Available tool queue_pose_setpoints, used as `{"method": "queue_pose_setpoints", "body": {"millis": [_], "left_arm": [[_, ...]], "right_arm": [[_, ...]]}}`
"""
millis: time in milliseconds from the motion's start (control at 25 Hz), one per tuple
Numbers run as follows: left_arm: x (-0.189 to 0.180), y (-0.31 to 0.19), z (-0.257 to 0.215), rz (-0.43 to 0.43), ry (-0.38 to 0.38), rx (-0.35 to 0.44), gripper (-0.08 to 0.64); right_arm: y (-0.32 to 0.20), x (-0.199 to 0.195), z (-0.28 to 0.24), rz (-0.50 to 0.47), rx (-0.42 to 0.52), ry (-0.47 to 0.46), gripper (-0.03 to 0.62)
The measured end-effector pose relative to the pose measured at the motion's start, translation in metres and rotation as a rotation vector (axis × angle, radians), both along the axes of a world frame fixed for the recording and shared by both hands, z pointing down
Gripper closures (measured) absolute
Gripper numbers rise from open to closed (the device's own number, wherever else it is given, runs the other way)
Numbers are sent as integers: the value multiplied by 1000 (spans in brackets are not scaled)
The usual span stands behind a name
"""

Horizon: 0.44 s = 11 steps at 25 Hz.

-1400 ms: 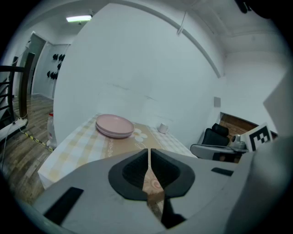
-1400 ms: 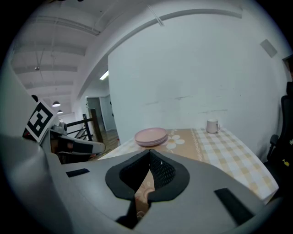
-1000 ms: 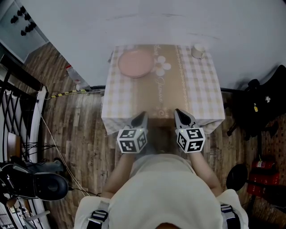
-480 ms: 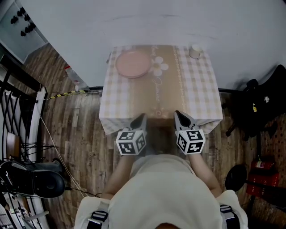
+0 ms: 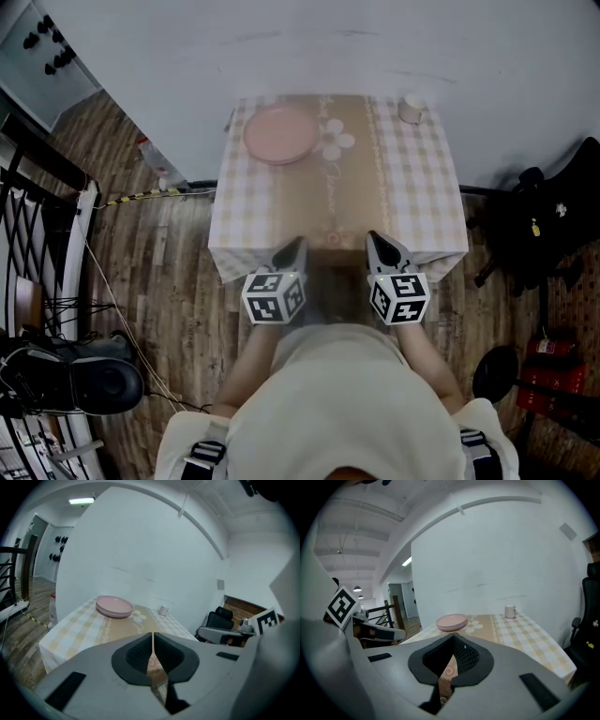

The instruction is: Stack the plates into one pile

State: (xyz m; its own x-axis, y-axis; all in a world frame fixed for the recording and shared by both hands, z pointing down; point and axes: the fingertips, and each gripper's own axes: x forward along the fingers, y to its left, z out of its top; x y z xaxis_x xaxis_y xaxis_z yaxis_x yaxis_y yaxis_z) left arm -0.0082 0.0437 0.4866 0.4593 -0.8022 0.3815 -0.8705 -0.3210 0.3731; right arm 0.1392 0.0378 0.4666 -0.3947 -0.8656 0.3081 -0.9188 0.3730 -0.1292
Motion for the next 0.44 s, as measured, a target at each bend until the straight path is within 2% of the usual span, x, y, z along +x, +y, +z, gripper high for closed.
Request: {"method": "queue_pose_setpoints", "body": {"millis": [440], "left_arm": [[0,-2,2,11,-6,-12,546]], "right_arm": [[0,-3,2,-9,-4,1,594]]}}
